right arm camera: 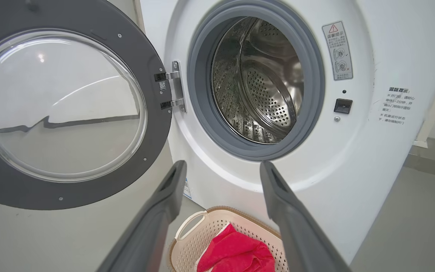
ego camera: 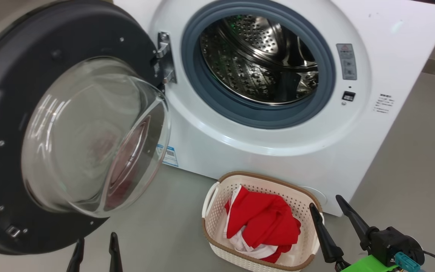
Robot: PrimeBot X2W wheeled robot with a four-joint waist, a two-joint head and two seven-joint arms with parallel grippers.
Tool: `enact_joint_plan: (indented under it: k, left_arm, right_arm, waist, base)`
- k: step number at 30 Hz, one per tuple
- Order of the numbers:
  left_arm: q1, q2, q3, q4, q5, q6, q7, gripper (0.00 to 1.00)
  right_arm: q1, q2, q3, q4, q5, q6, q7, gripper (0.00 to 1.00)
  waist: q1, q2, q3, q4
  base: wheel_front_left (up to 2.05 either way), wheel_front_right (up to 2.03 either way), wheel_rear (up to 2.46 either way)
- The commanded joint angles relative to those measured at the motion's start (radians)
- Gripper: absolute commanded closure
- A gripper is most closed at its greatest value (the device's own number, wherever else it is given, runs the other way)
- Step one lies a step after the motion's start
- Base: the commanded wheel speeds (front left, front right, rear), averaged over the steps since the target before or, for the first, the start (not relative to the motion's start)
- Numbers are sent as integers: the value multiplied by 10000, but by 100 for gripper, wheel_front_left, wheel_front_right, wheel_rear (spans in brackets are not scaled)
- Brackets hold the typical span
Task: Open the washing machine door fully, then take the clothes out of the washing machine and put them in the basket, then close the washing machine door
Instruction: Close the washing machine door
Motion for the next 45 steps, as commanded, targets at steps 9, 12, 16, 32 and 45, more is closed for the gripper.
enact_joint_plan:
  k: [9,12,16,32,45]
  left_arm:
    - [-129,77,314,-375,-50,133,-32,0]
    - [-132,83,315,-380,-85,144,-24,0]
    - [-148,101,317,-371,-124,152,-20,0]
    - [-121,169,250,-392,-291,125,17,100]
    - [-241,-573,1077,-1569,-5151,-1606,8,100]
  right_arm:
    - [-93,-43,289,-239,51,33,-65,0]
    - [-93,-43,296,-213,65,33,-65,0]
    - [-103,-43,317,-174,83,33,-65,0]
    - [-150,-43,359,-49,172,33,-65,0]
    - [-78,-43,309,-121,180,33,-65,0]
  waist:
    - [0,0,-45,344]
    - [0,0,-66,396]
    - [0,0,-79,427]
    - [0,0,-180,328]
    - [0,0,-221,296]
  base:
    - [0,0,0]
    - [0,0,0]
    - [0,0,0]
    - [0,0,0]
    - [0,0,0]
